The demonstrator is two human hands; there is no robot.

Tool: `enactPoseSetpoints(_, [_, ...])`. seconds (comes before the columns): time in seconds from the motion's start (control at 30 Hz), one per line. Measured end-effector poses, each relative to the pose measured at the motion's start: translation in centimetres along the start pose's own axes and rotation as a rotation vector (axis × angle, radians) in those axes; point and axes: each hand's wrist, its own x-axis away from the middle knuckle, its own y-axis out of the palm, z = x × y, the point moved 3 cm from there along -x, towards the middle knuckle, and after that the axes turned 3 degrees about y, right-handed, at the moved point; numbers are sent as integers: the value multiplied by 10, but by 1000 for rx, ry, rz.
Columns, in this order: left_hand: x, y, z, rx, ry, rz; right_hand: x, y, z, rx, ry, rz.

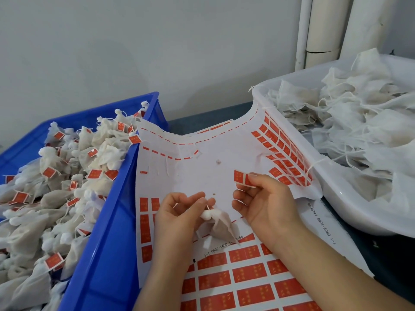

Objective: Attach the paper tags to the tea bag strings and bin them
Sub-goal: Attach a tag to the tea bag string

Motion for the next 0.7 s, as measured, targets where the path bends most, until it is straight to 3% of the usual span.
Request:
enactPoseSetpoints(0.13, [0,-1,2,57,-7,14,1,1,1,90,-23,-71])
enactPoseSetpoints(0.3, [3,-1,8,-74,187,87,4,7,9,565,-122,-238])
enactPoseSetpoints(0.43, [1,-1,7,-80,215,83,8,11,10,580,-116,-324])
enactPoseSetpoints(0.7, [-1,-3,7,-55,250,89,8,9,11,627,-150,-291])
